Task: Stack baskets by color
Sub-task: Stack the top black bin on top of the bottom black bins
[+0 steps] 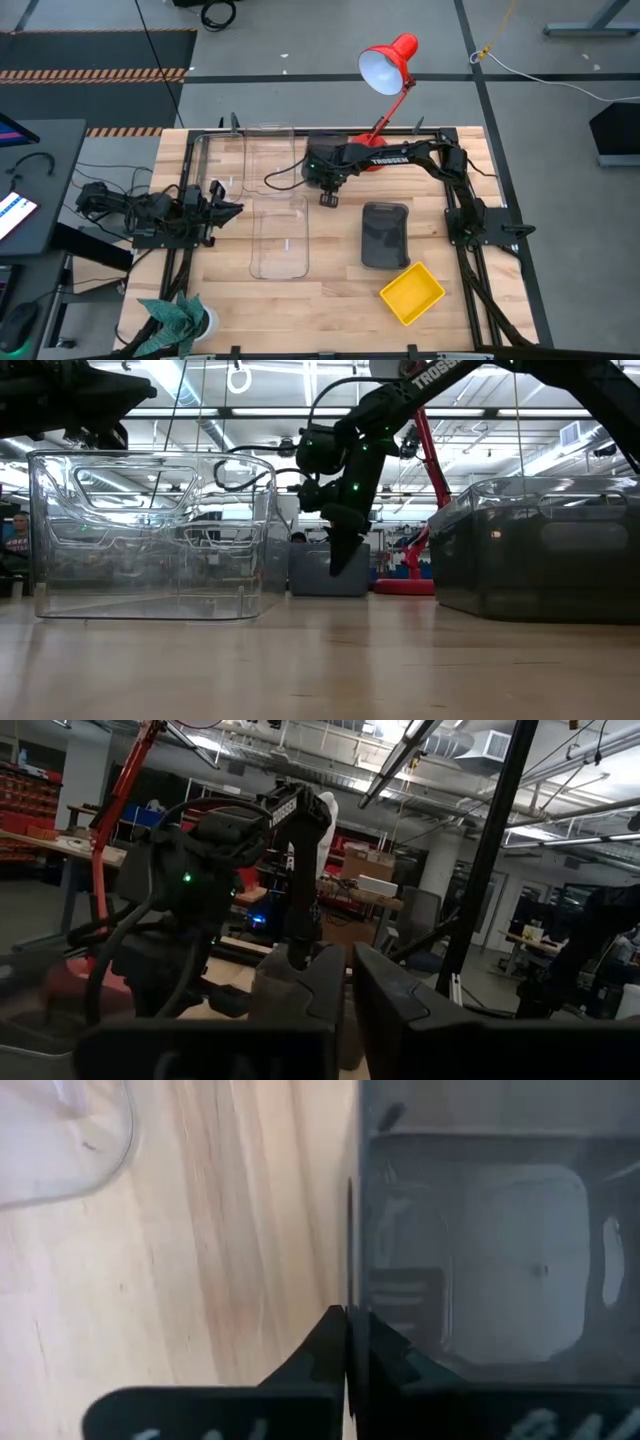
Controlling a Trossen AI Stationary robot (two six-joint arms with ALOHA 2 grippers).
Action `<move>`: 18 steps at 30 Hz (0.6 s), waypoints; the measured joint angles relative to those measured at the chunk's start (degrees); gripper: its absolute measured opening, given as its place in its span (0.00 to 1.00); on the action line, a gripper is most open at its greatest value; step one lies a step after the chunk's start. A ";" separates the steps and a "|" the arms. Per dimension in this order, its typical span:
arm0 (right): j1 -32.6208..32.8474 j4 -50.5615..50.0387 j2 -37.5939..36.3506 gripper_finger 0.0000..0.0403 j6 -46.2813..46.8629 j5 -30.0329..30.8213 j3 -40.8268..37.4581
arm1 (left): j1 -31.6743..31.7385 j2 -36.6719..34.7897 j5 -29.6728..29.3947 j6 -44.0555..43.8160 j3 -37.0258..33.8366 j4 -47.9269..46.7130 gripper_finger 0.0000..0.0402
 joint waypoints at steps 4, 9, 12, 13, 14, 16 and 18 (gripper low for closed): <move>0.10 -3.85 -0.18 0.02 0.40 -0.04 2.01 | 0.00 0.00 0.00 -0.01 -0.01 0.00 0.06; 1.00 -7.27 -1.65 0.02 0.87 2.07 5.22 | 0.02 -0.02 0.00 0.00 0.00 0.00 0.08; 1.72 -8.85 -2.49 0.01 0.75 2.84 6.37 | 0.02 -0.02 0.00 0.00 -0.02 0.00 0.09; 1.98 -9.38 -2.84 0.01 0.57 3.49 6.49 | 0.01 0.00 0.00 0.00 -0.02 0.00 0.09; 2.16 -9.91 -3.25 0.01 0.43 4.12 6.66 | 0.02 0.00 0.00 0.00 0.00 0.00 0.09; 2.54 -9.98 -4.37 0.01 0.38 5.09 6.92 | 0.01 -0.01 0.00 -0.02 -0.01 0.00 0.09; 2.89 -10.77 -5.52 0.01 0.60 5.54 6.95 | 0.02 0.00 0.00 -0.02 -0.02 0.00 0.08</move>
